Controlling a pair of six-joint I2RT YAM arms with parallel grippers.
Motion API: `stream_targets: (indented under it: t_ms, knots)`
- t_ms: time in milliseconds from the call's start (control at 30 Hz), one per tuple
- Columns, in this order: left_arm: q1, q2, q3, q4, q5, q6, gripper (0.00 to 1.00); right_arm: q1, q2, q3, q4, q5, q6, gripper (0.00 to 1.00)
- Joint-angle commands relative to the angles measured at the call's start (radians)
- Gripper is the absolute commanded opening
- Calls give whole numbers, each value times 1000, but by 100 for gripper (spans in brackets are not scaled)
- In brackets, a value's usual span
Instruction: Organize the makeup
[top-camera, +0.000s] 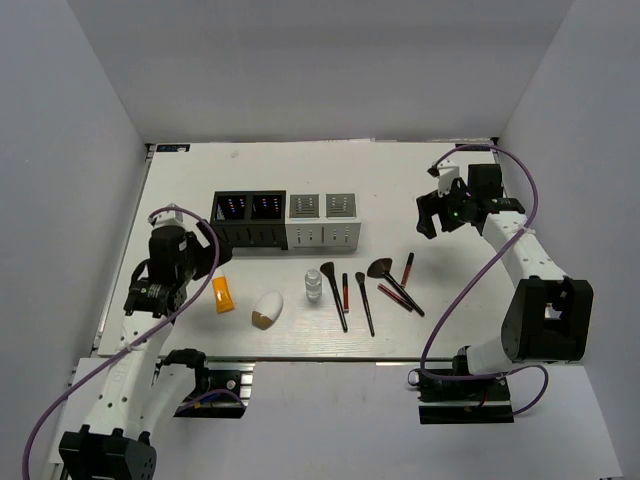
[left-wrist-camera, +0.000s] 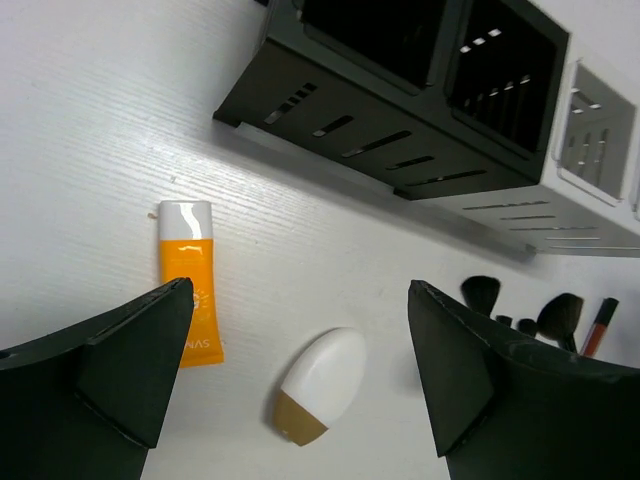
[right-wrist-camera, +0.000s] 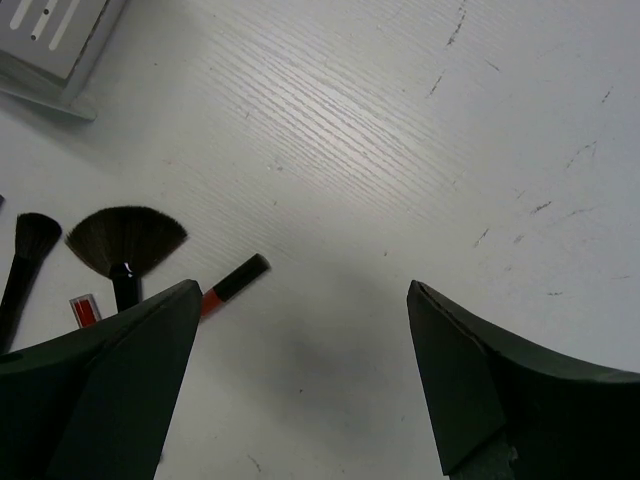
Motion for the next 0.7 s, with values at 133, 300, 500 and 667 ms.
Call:
stream_targets:
  t_ms: [133,300,500,667]
  knots:
    - [3,53,7,-39,-42,-3,98,-2,-3,37,-52,-43,-64,89]
    - [3,74,-5,-26,-34,-2,98,4,0,33,-117,-67,-188,89]
    - [3,99,-17,-6,-39,-3,98,7,-1,27,-137,-84,-269,89]
    - [3,125,-31,8,-42,-14,72,6,-3,40,-147,-165,-246,63]
